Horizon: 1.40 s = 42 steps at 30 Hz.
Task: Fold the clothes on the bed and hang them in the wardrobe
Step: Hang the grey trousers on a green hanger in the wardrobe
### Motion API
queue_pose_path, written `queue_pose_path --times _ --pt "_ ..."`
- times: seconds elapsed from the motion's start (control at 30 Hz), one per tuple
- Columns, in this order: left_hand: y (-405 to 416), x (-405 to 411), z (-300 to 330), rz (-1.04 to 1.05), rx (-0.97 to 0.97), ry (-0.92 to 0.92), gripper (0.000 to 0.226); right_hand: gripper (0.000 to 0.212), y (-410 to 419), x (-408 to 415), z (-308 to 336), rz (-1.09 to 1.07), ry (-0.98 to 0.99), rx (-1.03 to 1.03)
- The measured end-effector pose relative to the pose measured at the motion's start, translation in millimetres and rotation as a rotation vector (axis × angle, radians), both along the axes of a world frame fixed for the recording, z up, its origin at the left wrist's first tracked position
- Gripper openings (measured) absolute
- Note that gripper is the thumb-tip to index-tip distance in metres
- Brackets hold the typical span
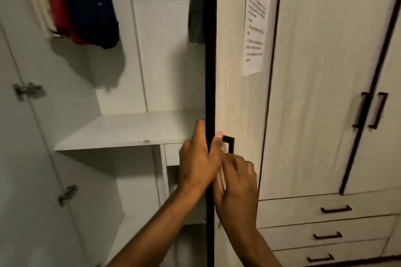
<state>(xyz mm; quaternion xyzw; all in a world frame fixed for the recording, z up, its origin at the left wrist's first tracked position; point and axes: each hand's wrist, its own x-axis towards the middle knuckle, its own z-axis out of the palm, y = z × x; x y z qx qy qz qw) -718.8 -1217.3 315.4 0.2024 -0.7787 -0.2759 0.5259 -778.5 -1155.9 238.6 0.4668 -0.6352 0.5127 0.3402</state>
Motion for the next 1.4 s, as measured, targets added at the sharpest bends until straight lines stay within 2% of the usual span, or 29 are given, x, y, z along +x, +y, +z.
queue_pose_path --times 0.1,0.2,0.3,0.37,0.5,0.57,0.7,0.8,0.87,0.93,1.03,1.2,1.3,1.4 --pt "-41 18 5 0.1 0.032 -0.055 0.011 0.038 -39 14 2 0.13 -0.091 -0.034" --pt "-79 24 8 0.181 0.074 -0.084 0.025 0.037 -71 14 8 0.259 -0.322 -0.056" --pt "-114 26 10 0.266 0.136 -0.111 0.027 0.022 -107 -4 8 0.348 -0.398 0.171" --pt "-132 24 10 0.287 0.163 -0.128 0.03 0.026 -128 -13 1 0.38 -0.419 0.29" --pt "-168 21 11 0.357 0.188 -0.177 0.038 0.024 -159 -8 -10 0.389 -0.448 0.352" --pt "-184 20 13 0.413 0.222 -0.196 0.039 0.033 -168 2 -12 0.419 -0.462 0.386" --pt "-204 27 -2 0.506 0.235 -0.217 0.027 0.055 -178 17 -18 0.306 -0.278 0.328" --pt "-206 65 -35 0.58 0.219 -0.185 0.024 0.05 -187 27 -12 0.239 -0.102 0.185" --pt "-203 102 -60 0.686 0.2 -0.149 0.026 0.042 -194 41 -11 0.25 0.024 0.188" --pt "-197 148 -83 0.821 0.176 -0.06 0.027 0.042 -203 64 -16 0.304 0.087 0.253" --pt "-183 228 -101 1.005 0.071 0.097 0.025 0.045 -214 110 -28 0.498 0.058 0.357" --pt "-159 352 -94 1.328 -0.064 0.184 0.041 0.036 -232 197 -44 0.723 0.115 0.444" --pt "-153 415 -80 1.469 0.021 0.278 0.054 0.036 -236 259 -40 0.871 0.077 0.534" --pt "-160 461 -74 1.352 0.275 0.363 0.065 0.04 -235 310 -34 0.989 0.091 0.606"
